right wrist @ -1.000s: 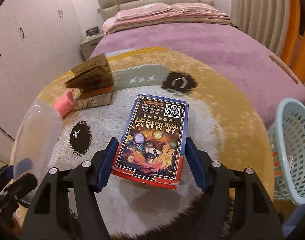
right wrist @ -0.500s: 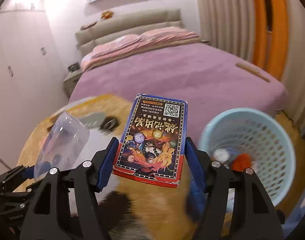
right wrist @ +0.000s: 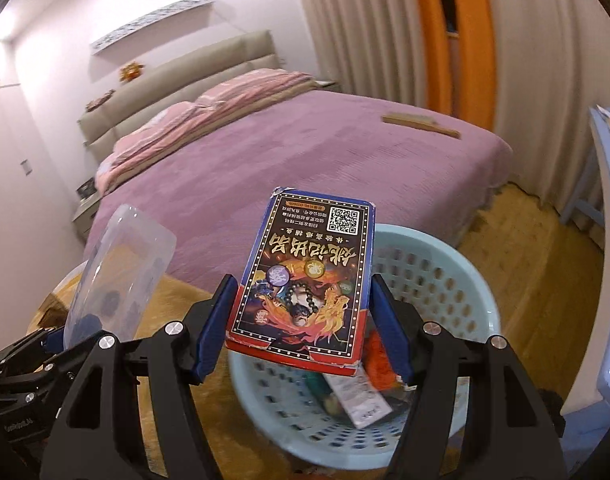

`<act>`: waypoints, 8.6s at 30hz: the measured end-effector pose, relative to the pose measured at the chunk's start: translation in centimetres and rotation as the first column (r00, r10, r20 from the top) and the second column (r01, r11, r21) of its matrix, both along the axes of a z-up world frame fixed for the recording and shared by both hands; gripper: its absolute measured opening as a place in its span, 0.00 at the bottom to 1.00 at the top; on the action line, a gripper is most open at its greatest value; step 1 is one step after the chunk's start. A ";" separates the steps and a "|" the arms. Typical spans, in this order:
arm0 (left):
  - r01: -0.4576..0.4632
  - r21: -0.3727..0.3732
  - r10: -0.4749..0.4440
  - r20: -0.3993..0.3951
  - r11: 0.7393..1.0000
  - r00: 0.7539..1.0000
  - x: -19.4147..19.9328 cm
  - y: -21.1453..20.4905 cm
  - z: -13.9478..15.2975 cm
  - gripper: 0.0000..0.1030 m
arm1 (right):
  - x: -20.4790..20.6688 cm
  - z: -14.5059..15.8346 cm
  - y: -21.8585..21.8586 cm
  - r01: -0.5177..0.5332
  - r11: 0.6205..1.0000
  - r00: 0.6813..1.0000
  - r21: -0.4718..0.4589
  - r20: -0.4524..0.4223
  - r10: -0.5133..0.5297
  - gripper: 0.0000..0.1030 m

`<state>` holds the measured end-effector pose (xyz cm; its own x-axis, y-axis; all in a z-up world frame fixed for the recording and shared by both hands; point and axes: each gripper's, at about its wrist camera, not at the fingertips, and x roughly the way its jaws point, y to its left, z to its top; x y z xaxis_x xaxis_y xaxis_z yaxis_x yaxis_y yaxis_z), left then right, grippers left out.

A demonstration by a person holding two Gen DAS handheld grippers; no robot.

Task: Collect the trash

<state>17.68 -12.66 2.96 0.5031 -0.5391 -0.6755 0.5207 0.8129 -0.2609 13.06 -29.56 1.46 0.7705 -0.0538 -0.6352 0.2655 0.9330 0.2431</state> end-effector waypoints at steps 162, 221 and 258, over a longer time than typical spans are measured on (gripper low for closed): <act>-0.056 -0.093 0.060 0.042 0.994 0.997 -0.2 2.1 0.8 0.59 | 0.4 0.3 2.4 -0.144 0.988 0.989 -0.048 -0.018 0.144 0.71; -0.437 -0.039 0.417 0.388 0.898 0.822 -10.2 11.7 -1.9 0.91 | -9.8 -0.6 11.2 0.032 0.965 0.975 -0.262 0.220 0.028 0.77; -0.447 -0.048 0.428 0.393 0.893 0.814 -10.6 12.9 -1.9 0.93 | -9.4 -1.5 13.2 0.013 0.955 0.976 -0.296 0.210 0.051 0.77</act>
<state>7.09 0.23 1.04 0.9011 -0.1739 -0.3972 0.1575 0.9847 -0.0739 3.62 -16.36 -0.08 0.8885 -0.1969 -0.4146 0.2191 0.9757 0.0061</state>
